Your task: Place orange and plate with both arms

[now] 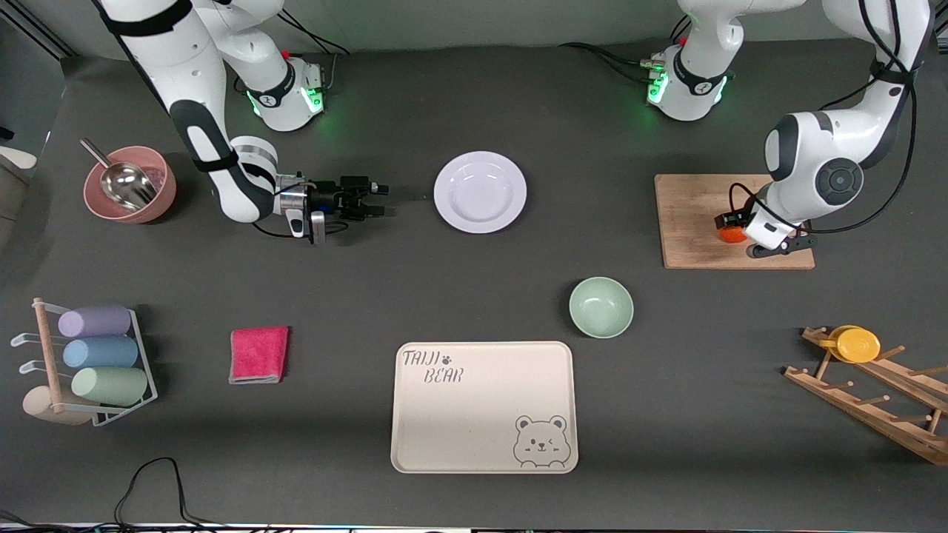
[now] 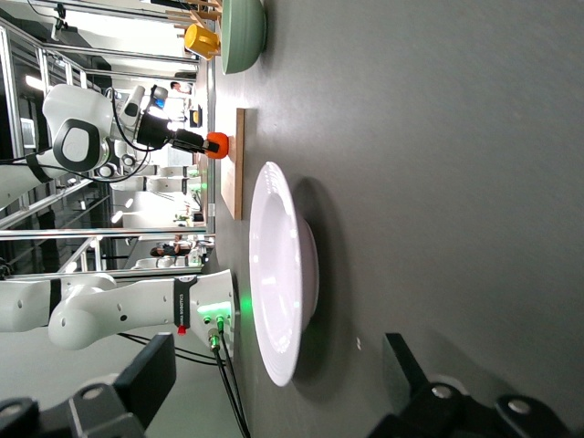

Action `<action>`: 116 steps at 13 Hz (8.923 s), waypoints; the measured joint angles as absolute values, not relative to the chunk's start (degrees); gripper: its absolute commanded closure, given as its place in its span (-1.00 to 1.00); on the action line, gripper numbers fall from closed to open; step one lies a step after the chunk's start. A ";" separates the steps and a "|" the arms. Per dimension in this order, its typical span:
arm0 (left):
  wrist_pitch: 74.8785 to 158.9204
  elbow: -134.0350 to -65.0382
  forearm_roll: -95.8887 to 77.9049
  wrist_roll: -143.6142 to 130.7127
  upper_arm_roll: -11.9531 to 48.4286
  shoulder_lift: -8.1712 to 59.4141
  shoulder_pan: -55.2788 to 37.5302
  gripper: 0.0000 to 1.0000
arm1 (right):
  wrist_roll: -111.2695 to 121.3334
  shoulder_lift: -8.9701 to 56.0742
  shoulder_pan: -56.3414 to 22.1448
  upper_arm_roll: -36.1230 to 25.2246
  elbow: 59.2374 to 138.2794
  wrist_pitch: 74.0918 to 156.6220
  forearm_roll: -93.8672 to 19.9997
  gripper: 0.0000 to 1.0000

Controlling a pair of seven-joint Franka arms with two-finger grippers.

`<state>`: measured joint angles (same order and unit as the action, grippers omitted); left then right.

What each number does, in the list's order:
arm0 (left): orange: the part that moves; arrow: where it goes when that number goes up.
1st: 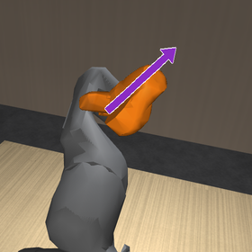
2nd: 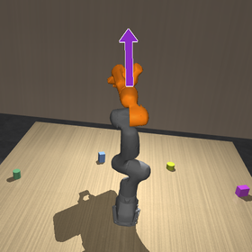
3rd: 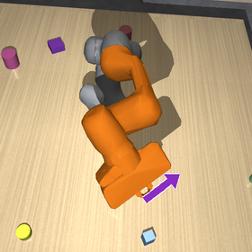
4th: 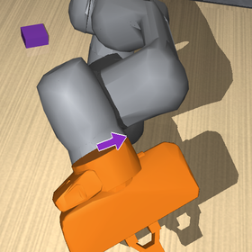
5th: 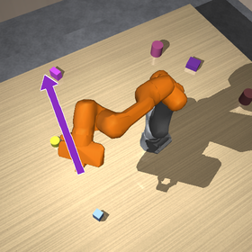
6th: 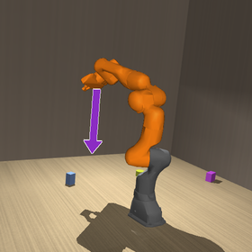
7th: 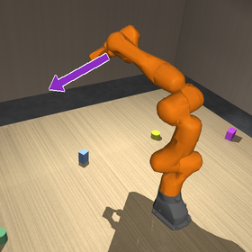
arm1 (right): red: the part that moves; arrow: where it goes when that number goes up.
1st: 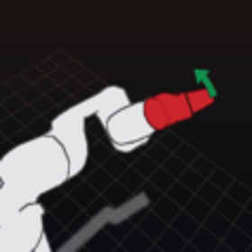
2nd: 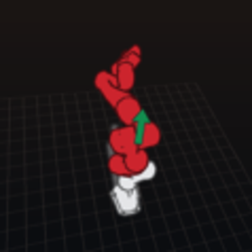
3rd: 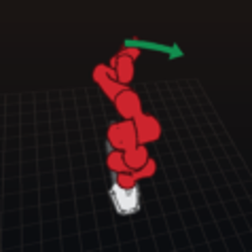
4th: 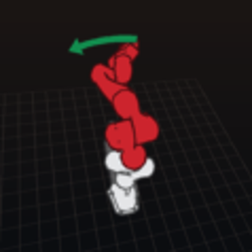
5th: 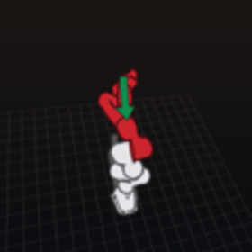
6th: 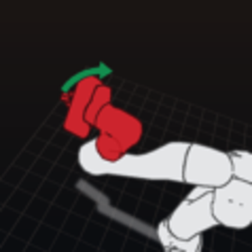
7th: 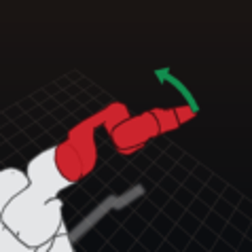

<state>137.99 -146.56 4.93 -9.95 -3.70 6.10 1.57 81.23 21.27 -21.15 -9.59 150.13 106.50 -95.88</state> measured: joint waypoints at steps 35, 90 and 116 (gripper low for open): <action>129.31 -115.14 -5.16 -72.57 34.72 20.97 -19.69 1.00 | 85.35 26.54 -20.97 -10.21 149.58 105.65 -96.03 0.15; 85.42 -95.29 1.72 -10.96 -0.66 -0.10 -3.41 -1.00 | 84.01 31.45 -35.94 -6.48 140.24 105.61 -119.42 1.00; 84.00 -92.33 1.71 -10.99 -0.09 3.19 -3.16 -1.00 | 35.16 55.90 -23.31 -13.99 69.89 111.36 -103.91 1.00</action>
